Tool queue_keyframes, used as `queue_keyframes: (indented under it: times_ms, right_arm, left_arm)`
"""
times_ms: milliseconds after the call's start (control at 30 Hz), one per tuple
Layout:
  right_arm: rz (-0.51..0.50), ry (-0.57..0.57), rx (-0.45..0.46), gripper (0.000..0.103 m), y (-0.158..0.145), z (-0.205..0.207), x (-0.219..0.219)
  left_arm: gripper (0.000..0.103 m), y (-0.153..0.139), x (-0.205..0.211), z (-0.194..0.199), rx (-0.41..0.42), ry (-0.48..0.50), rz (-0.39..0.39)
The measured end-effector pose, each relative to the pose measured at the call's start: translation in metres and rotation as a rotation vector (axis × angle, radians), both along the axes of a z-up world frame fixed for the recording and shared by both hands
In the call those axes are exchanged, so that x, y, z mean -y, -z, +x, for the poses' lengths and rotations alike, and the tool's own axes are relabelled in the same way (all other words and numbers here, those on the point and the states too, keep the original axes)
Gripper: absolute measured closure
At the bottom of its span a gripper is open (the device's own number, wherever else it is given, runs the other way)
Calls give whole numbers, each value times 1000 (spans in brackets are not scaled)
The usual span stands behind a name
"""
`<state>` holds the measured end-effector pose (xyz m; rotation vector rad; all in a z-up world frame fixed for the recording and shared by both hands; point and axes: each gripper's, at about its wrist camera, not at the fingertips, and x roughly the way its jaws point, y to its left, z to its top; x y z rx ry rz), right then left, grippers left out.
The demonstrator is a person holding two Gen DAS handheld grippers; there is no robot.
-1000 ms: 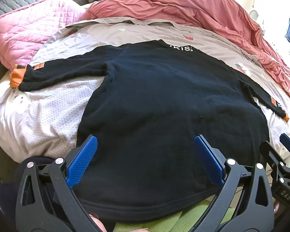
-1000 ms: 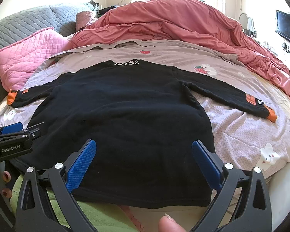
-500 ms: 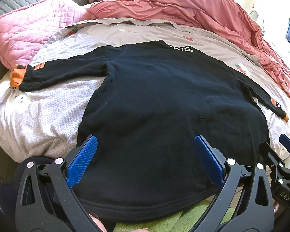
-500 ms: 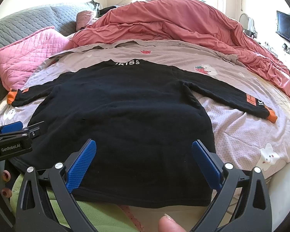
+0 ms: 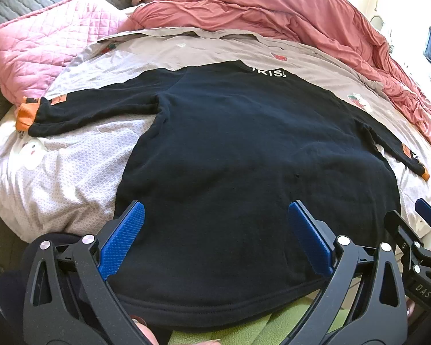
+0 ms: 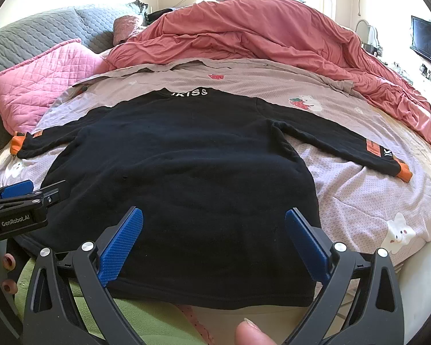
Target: Fold small clothes
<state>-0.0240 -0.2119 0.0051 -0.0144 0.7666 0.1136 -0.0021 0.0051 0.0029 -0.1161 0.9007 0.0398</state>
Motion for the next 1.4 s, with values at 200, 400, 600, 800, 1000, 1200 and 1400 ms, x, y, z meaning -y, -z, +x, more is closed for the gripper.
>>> queue_keyframes:
  times_ms: [200,400,600,800,1000,1200,1400]
  right_arm:
    - [1,1,-1,4,0,0,0]
    - [2,3,-4,4,0,3,-1]
    - [10,9,-4,4,0,6,2]
    - [16,15,1,4,0,10,9]
    - [26,35,6,4,0,21,22]
    - [39,78,15,4,-2,35,40]
    - [48,123,24,4,-3,48,61]
  left_arm:
    - [9,-1,0,0,-1,-1,4]
    - [9,-1,0,1,-1,-2,3]
    - [9,1,1,3,-9,-9,9]
    - [9,3,1,4,-10,-8,13]
    - [9,3,3,12,-12,-11,17]
    - [9,-5,8,25,-10,-16,17]
    - [9,-21,14,44,14,-12,10]
